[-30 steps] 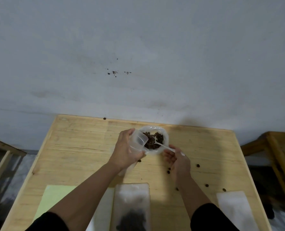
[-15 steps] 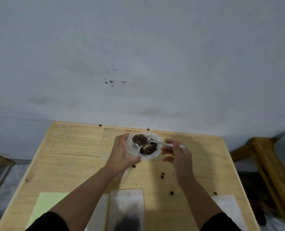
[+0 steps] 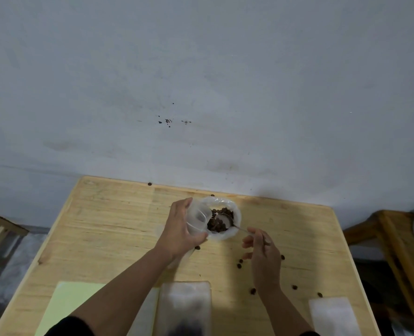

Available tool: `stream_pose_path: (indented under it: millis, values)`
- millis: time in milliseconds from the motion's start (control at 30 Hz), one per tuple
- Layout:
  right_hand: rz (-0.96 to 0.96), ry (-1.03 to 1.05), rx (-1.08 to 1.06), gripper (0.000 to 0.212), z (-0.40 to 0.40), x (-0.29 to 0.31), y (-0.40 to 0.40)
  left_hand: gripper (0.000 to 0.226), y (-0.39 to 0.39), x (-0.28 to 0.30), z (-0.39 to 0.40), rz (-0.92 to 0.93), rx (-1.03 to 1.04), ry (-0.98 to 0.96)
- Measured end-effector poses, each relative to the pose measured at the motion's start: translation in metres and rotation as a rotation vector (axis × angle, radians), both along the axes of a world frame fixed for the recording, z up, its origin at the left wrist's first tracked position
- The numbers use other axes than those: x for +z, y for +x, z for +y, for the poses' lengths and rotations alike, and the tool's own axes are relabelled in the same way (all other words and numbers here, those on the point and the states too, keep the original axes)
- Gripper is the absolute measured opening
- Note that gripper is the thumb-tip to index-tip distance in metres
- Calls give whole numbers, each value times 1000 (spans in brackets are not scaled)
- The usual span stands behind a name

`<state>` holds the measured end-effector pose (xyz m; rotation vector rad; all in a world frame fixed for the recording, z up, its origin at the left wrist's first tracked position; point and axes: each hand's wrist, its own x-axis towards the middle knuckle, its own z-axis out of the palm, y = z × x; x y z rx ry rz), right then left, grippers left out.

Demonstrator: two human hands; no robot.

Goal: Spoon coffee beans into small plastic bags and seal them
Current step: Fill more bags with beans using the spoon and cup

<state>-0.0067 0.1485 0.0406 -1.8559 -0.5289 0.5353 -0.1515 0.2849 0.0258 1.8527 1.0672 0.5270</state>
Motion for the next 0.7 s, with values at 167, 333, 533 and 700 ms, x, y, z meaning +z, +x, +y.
stream_pose_path:
  millis: [167,333,533,700]
  values:
    - [339,29,-54,28,8,-9,-12,90,4,-1,-1,-1,1,-17]
    - [540,49,-131,27,14,-11,-9,91,3,1,0,6,-6,-21]
    - [499,122,-152,28,13,15,10,94,3,5,0,9,-15,-27]
    - [433,210,-111,30,15,43,18,97,3,8,-1,5,-17,-44]
